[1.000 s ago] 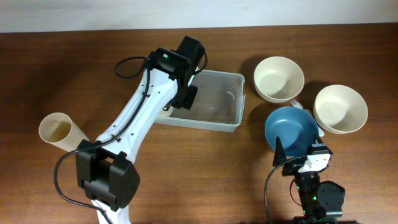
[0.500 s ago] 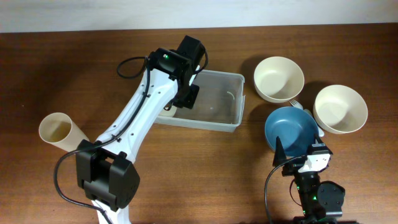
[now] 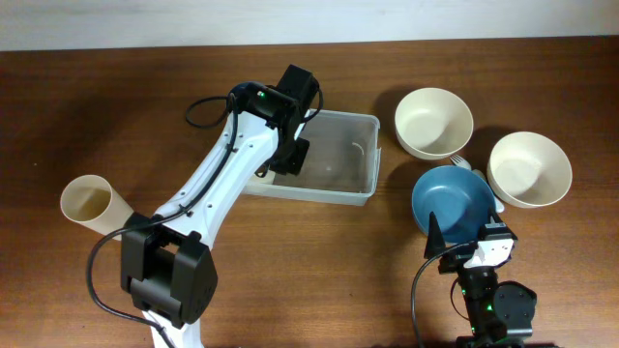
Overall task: Pack container
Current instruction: 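Lower the beige cup into the container and release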
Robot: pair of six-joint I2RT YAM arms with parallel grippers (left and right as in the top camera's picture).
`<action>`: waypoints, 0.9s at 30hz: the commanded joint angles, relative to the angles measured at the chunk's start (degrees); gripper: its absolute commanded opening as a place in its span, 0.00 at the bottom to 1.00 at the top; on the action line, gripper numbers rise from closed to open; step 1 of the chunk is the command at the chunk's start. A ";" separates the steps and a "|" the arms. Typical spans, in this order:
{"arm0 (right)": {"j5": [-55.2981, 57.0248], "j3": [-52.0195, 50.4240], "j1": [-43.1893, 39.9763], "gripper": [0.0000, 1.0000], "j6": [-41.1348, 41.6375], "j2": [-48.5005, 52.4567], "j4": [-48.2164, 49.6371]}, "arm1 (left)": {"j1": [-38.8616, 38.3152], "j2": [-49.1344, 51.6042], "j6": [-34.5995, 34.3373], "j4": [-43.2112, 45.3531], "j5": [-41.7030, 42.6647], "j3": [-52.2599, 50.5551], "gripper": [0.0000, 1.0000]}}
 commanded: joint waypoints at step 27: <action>0.28 -0.26 0.31 0.99 0.20 -0.50 -0.31 | 0.00 0.33 -0.26 -9.99 -1.66 13.42 0.55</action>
